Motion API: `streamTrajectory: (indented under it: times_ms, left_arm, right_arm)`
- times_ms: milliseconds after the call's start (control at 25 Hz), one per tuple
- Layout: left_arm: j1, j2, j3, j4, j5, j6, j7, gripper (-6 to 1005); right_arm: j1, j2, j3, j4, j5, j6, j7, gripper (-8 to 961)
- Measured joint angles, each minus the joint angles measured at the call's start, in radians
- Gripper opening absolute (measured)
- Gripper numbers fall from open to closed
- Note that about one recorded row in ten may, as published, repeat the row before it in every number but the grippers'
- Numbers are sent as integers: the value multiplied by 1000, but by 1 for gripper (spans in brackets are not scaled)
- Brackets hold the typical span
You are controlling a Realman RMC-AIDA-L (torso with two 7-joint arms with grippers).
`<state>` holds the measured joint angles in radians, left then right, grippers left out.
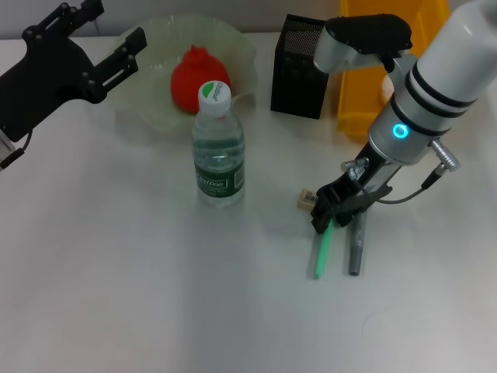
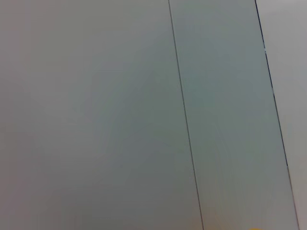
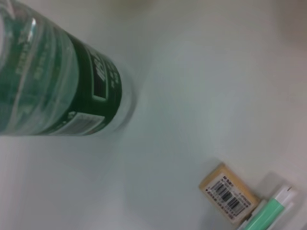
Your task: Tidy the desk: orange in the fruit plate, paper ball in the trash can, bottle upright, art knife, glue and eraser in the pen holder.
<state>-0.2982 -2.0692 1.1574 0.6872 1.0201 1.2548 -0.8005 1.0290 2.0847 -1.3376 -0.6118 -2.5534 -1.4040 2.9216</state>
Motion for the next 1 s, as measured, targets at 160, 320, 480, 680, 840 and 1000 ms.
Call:
streamTrajectory:
  times_ms: [160, 320, 480, 680, 840, 1000]
  left_arm:
    - [2, 0, 1, 0, 0, -3, 0, 716]
    - [2, 0, 1, -1, 0, -5, 0, 716]
    - [1, -2, 0, -13, -2, -1, 13, 716]
    - [2, -2, -1, -14, -8, 2, 22, 715]
    - [3, -2, -1, -14, -9, 3, 22, 715]
    - [3, -2, -1, -14, -10, 3, 23, 715]
  right_arm:
    - [18, -2, 0, 32, -5, 14, 0, 408]
    - [22, -2, 0, 35, -6, 15, 0, 407]
    - [23, -2, 0, 37, -7, 22, 0, 407]
    - [23, -3, 6, 42, -33, 25, 3, 406]
    - [24, -3, 9, 42, -55, 25, 8, 406]
    - [25, -3, 9, 41, -58, 25, 10, 405]
